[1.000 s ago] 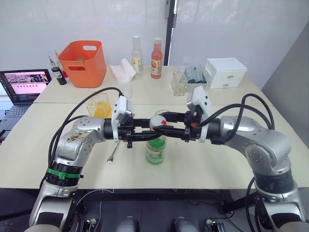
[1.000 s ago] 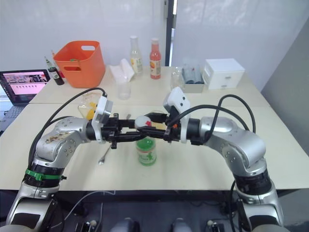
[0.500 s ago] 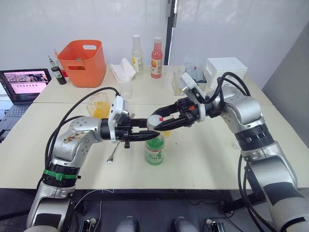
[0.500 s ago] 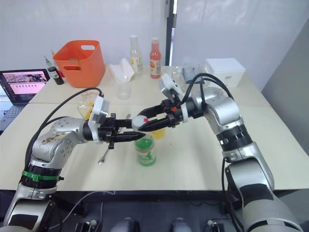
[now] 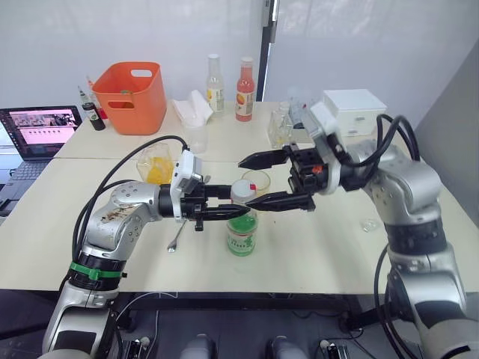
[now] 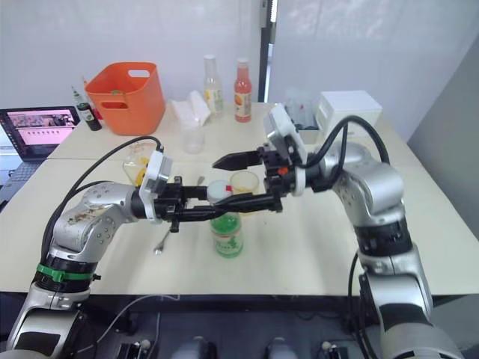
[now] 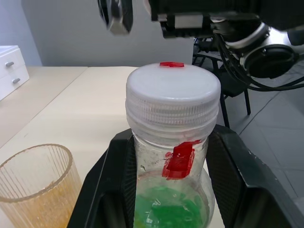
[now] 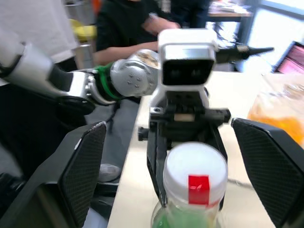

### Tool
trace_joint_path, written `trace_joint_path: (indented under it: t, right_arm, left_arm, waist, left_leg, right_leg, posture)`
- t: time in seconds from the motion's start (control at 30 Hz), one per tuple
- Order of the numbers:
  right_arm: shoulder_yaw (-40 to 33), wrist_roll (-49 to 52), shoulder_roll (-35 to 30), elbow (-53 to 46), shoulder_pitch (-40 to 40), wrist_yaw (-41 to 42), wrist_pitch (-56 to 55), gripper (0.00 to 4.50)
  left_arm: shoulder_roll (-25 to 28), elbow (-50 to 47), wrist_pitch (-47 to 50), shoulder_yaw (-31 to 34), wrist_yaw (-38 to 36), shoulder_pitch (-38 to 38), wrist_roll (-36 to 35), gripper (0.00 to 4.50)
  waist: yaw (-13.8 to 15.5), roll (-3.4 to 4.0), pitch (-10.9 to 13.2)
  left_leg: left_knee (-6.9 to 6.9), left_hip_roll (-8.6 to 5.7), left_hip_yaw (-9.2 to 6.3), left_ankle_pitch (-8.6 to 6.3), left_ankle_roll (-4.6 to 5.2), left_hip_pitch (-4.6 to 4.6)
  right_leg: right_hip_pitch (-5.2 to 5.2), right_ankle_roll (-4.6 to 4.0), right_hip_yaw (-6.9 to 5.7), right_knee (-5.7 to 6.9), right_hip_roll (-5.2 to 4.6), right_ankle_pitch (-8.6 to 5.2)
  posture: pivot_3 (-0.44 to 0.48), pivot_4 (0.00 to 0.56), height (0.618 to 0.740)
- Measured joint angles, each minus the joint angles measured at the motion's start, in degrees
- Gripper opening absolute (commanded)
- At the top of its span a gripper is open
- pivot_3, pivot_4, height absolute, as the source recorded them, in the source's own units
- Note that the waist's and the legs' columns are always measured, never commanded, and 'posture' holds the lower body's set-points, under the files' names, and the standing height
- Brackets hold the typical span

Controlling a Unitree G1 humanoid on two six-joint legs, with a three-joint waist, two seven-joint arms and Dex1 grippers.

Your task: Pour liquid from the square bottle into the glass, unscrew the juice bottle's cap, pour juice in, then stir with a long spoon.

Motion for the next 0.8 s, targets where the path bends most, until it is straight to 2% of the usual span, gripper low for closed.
trace_joint_path:
  t: [0.13,0.27,0.53,0.57,0.8]
  right_arm:
    - [-1.7,1.0,3.4,-10.3,4.7,-15.1,7.9,4.47]
    - [-3.8,2.4,7.1,-14.7,4.9,-26.0,14.1,4.47]
    - [-4.1,5.9,8.7,-16.9,6.4,-33.4,18.7,4.47]
    - [-4.2,6.5,8.7,-16.9,6.5,-34.0,18.7,3.94]
    - [-4.2,9.0,8.7,-16.8,6.7,-35.9,18.7,1.69]
  left_arm:
    - [0.1,0.0,0.0,0.1,0.0,0.1,0.0,1.60]
    - [0.1,0.0,0.0,0.0,0.0,0.1,0.0,1.60]
    - [0.1,0.0,0.0,-0.1,-0.1,0.1,-0.1,1.60]
    - [0.1,0.0,0.0,-0.1,-0.1,0.1,-0.1,1.60]
    - [0.1,0.0,0.0,0.0,-0.2,0.1,0.0,1.60]
  waist:
    - [-0.2,0.00,0.0]
    - [-0.2,0.00,0.0]
    - [-0.3,0.00,0.0]
    - [-0.3,0.00,0.0]
    - [-0.3,0.00,0.0]
  left_leg:
    - [0.01,-0.01,-0.01,0.01,-0.02,0.01]
    - [0.02,-0.01,-0.01,0.01,-0.02,0.00]
    - [0.02,0.00,-0.01,0.01,-0.01,0.00]
    - [0.02,0.00,-0.01,0.01,-0.01,0.00]
    - [0.02,0.01,-0.01,0.01,-0.01,0.00]
  right_leg:
    - [0.01,0.00,0.00,0.01,0.01,0.00]
    - [0.02,0.00,0.00,0.00,0.02,0.00]
    - [0.04,0.00,0.00,-0.05,0.03,0.00]
    - [0.04,0.00,0.00,-0.05,0.03,0.00]
    - [0.04,0.00,-0.01,-0.06,0.04,-0.01]
  posture:
    - [0.000,0.150,0.715]
    - [0.000,0.150,0.715]
    - [0.000,0.150,0.715]
    - [0.000,0.150,0.715]
    - [0.000,0.150,0.715]
